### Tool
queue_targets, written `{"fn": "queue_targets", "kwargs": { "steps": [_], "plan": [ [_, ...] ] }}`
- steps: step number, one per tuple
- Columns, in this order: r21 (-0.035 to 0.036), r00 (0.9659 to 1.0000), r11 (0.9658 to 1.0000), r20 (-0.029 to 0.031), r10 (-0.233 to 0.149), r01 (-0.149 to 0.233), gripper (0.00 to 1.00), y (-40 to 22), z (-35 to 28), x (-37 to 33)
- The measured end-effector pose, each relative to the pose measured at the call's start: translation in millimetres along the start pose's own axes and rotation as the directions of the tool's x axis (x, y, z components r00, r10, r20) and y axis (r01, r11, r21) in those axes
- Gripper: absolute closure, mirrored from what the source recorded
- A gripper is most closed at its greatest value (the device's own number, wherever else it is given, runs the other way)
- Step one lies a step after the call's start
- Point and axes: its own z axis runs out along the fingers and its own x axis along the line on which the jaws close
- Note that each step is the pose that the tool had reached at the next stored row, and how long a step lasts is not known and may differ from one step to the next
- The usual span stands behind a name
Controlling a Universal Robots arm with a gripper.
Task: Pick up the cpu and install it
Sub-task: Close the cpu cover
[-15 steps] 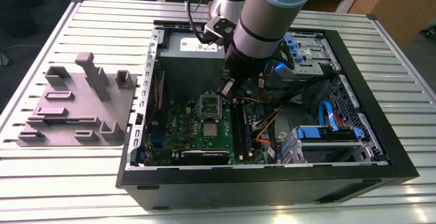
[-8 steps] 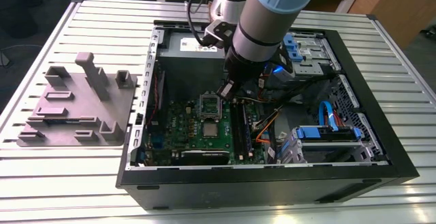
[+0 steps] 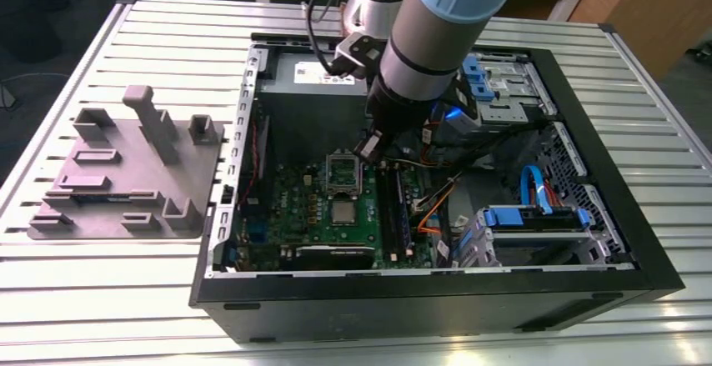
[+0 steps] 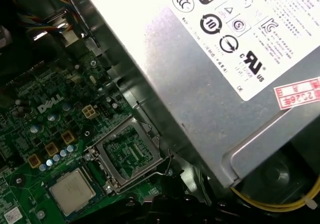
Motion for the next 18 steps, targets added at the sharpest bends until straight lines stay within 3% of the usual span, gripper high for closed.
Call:
{"fn": "queue_targets", "kwargs": {
  "steps": [18],
  "plan": [
    [-0.0003,1.0,1.0,0.0004,0.0,0.0,0.9,4.1,6.7,-6.9]
  ]
}}
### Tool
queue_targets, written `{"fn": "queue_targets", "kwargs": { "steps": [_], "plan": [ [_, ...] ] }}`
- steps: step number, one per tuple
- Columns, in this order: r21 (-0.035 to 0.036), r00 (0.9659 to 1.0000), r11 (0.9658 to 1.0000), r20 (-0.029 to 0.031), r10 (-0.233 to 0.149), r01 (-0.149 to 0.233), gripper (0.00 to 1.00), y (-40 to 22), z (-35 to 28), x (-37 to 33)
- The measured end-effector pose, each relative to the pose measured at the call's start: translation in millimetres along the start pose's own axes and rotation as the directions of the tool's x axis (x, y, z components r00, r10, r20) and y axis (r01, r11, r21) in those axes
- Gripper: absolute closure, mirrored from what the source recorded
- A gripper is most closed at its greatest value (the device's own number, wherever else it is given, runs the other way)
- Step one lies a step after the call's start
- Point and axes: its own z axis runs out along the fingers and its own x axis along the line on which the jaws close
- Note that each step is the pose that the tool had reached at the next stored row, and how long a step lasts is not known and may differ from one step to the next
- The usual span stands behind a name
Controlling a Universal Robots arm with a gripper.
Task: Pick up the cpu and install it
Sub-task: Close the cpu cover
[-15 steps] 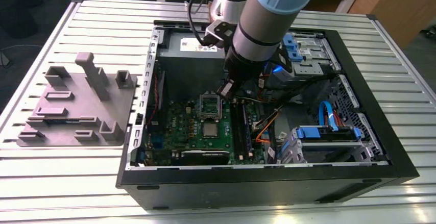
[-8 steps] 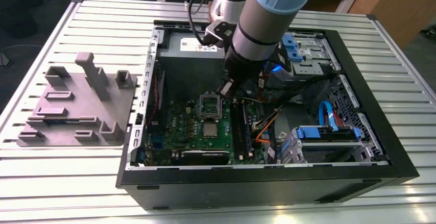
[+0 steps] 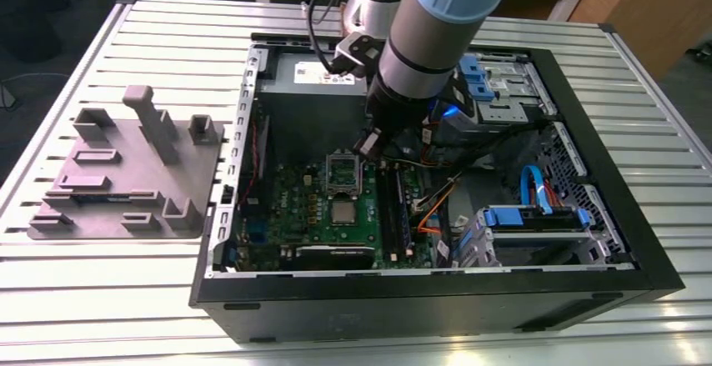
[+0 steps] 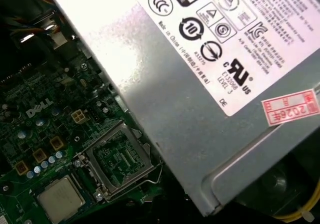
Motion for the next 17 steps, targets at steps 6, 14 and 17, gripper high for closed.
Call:
{"fn": "queue_targets", "kwargs": {
  "steps": [6,14,17],
  "plan": [
    [-0.0001,1.0,1.0,0.0001,0.0,0.0,0.9,0.8,2.7,-1.7],
    [0.0,1.0,1.0,-0.0001,0.0,0.0,0.9,1.2,5.2,-1.0],
    [-0.0001,1.0,1.0,-0.0001,-0.001,0.001,0.9,1.6,5.5,-0.7]
  ]
}}
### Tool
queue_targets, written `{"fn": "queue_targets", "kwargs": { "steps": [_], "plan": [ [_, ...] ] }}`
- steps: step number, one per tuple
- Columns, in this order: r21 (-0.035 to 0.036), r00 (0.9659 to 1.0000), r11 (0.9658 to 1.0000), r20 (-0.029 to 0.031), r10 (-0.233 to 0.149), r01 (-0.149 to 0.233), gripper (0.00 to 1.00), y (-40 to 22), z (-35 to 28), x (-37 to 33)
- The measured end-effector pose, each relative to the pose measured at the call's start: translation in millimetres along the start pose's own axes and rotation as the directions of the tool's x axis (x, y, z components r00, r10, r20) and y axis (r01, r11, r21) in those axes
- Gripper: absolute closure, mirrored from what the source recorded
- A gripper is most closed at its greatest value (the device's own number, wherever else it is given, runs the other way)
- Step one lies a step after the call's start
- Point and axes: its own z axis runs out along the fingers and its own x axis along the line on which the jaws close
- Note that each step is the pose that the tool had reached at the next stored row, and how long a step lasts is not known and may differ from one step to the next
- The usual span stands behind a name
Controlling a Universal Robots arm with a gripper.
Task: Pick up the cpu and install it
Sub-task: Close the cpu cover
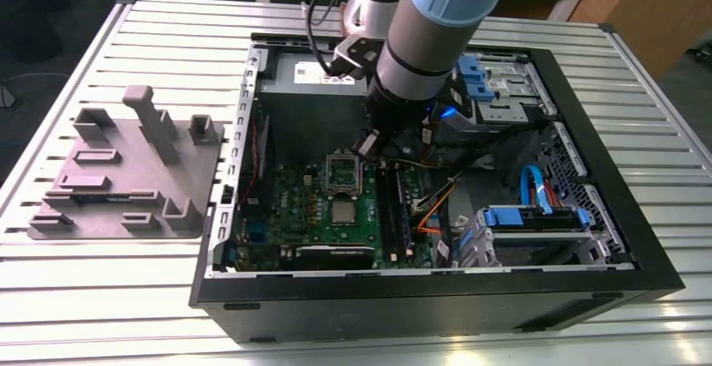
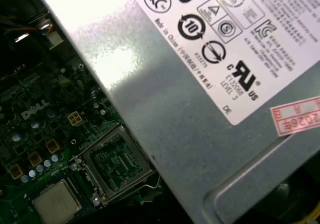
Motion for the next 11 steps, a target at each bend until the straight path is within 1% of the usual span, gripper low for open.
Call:
{"fn": "queue_targets", "kwargs": {
  "steps": [3,6,11],
  "plan": [
    [0.0001,1.0,1.0,-0.0005,-0.001,0.001,0.9,0.2,0.1,0.1],
    [0.0007,1.0,1.0,-0.0023,-0.001,0.001,0.9,0.3,0.1,0.2],
    [0.0006,1.0,1.0,-0.0026,-0.001,0.001,0.9,0.3,-0.1,0.2]
  ]
}}
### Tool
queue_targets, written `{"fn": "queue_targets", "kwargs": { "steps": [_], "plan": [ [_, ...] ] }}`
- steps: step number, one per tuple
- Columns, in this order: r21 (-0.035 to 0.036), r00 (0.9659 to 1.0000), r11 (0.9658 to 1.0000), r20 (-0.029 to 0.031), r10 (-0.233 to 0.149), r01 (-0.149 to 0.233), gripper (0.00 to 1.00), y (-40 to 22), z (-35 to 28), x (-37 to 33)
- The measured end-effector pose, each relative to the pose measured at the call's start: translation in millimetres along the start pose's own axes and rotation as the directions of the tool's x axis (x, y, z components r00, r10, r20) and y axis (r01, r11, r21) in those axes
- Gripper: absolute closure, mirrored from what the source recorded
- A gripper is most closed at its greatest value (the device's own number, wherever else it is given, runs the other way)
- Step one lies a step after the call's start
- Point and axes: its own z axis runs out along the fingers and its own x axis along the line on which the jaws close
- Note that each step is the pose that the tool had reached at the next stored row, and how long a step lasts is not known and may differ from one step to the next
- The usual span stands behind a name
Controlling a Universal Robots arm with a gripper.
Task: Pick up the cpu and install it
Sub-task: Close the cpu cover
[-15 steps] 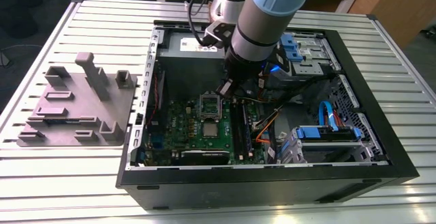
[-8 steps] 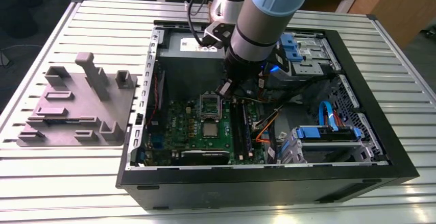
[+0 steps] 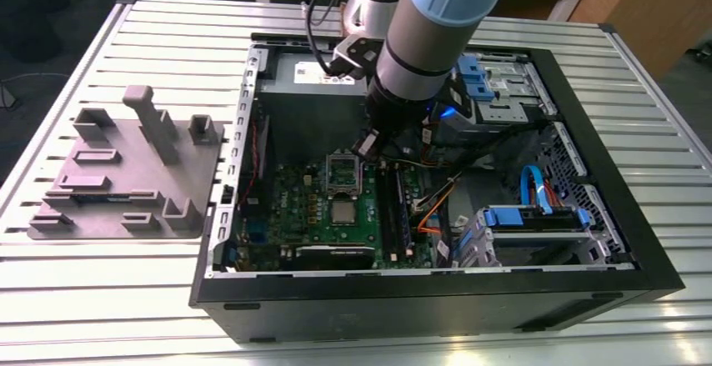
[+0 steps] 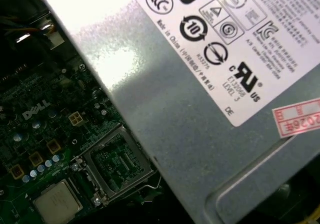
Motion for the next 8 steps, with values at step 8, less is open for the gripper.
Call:
{"fn": "queue_targets", "kwargs": {
  "steps": [8],
  "plan": [
    [-0.0017,1.0,1.0,0.0024,0.0,0.0,0.9,0.7,-4.1,-0.2]
  ]
}}
